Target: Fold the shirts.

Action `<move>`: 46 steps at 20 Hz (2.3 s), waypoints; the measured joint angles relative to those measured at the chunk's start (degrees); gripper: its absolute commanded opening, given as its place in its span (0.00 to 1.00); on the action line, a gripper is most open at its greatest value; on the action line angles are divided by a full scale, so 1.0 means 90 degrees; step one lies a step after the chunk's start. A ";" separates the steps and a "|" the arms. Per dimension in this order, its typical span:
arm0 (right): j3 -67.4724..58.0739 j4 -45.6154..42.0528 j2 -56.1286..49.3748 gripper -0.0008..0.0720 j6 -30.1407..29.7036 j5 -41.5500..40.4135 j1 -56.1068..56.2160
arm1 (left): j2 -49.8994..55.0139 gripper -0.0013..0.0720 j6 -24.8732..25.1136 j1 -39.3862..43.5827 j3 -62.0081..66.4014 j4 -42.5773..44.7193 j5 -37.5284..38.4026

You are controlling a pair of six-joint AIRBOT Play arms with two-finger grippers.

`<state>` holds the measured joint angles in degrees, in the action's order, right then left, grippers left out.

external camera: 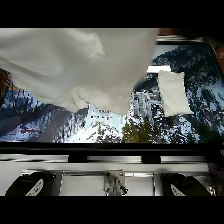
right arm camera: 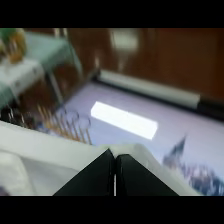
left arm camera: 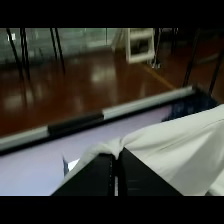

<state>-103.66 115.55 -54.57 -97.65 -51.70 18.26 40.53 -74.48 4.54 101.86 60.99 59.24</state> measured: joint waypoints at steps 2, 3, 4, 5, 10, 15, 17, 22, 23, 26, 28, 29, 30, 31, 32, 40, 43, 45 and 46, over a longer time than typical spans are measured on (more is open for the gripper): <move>-0.0401 0.0100 0.0330 0.12 -0.0010 0.0199 0.0000 | -0.0075 0.07 -0.0068 -0.0005 0.0522 -0.0175 0.0002; -0.0512 0.0117 0.0423 0.12 -0.0010 0.0211 0.0000 | -0.0095 0.07 -0.0090 -0.0007 0.0668 -0.0175 0.0070; -0.0597 0.0117 0.0483 0.12 -0.0010 0.0172 0.0000 | -0.0102 0.07 -0.0112 -0.0007 0.0780 -0.0083 0.0194; -0.0653 0.0104 0.0498 0.12 -0.0007 0.0049 0.0002 | -0.0102 0.07 -0.0141 -0.0007 0.0862 0.0066 0.0311; -0.0777 -0.0338 -0.0044 0.12 0.0350 -0.1328 0.0007 | -0.0053 0.07 -0.0476 -0.0005 0.0527 0.1132 0.0928; -0.0797 -0.0933 -0.1882 0.12 0.0636 -0.2409 0.0005 | 0.0294 0.07 -0.0600 -0.0005 -0.1290 0.1758 0.1066; -0.0801 -0.1005 -0.2786 0.12 0.0736 -0.2280 0.0005 | 0.0636 0.07 -0.0619 -0.0019 -0.2106 0.1931 0.0911; -0.0801 -0.0636 -0.4777 0.12 0.1307 -0.1015 0.0005 | 0.2098 0.07 -0.0974 -0.0282 -0.3206 0.2157 0.0270; -0.0801 -0.0585 -0.5047 0.12 0.1428 -0.0840 0.0005 | 0.2416 0.07 -0.1171 -0.0321 -0.3288 0.2140 0.0206; -0.0801 -0.0486 -0.5605 0.17 0.1671 -0.0590 0.0002 | 0.3237 0.07 -0.1547 -0.0335 -0.3412 0.1778 0.0070; -0.0806 -0.0432 -0.5790 0.76 0.1800 -0.0665 -0.0005 | 0.3623 0.48 -0.1664 -0.0279 -0.3446 0.1464 0.0051; -0.0811 -0.0410 -0.5821 0.76 0.1826 -0.0765 -0.0019 | 0.3779 0.78 -0.1702 -0.0270 -0.3453 0.1294 0.0121; -0.0814 -0.0413 -0.5816 0.76 0.1785 -0.0988 -0.0063 | 0.3886 0.85 -0.1736 -0.0289 -0.3446 0.1173 0.0260; -0.0814 -0.0500 -0.5756 0.76 0.1702 -0.1277 -0.0148 | 0.3956 0.85 -0.1732 -0.0355 -0.3412 0.1076 0.0440; -0.0818 -0.0678 -0.5659 0.76 0.1625 -0.1622 -0.0274 | 0.4005 0.85 -0.1681 -0.0466 -0.3373 0.1047 0.0707; 0.0204 -0.1627 -0.4031 0.76 0.0879 -0.4597 -0.2222 | 0.3444 0.83 -0.0850 -0.2280 -0.4889 0.0782 0.2443; 0.1707 -0.1224 -0.3213 0.76 0.0772 -0.4809 -0.3045 | 0.3096 0.82 -0.0277 -0.2817 -0.6164 0.0277 0.2239; 0.2633 -0.0765 -0.2795 0.76 0.0736 -0.4736 -0.3368 | 0.3011 0.82 0.0061 -0.3104 -0.6708 -0.0063 0.1955; 0.2999 -0.0585 -0.2618 0.76 0.0716 -0.4658 -0.3485 | 0.2999 0.82 0.0231 -0.3240 -0.6897 -0.0177 0.1855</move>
<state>-76.66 110.28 -78.13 -91.20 -93.62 -13.10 67.53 -72.40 -24.62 39.79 59.40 75.94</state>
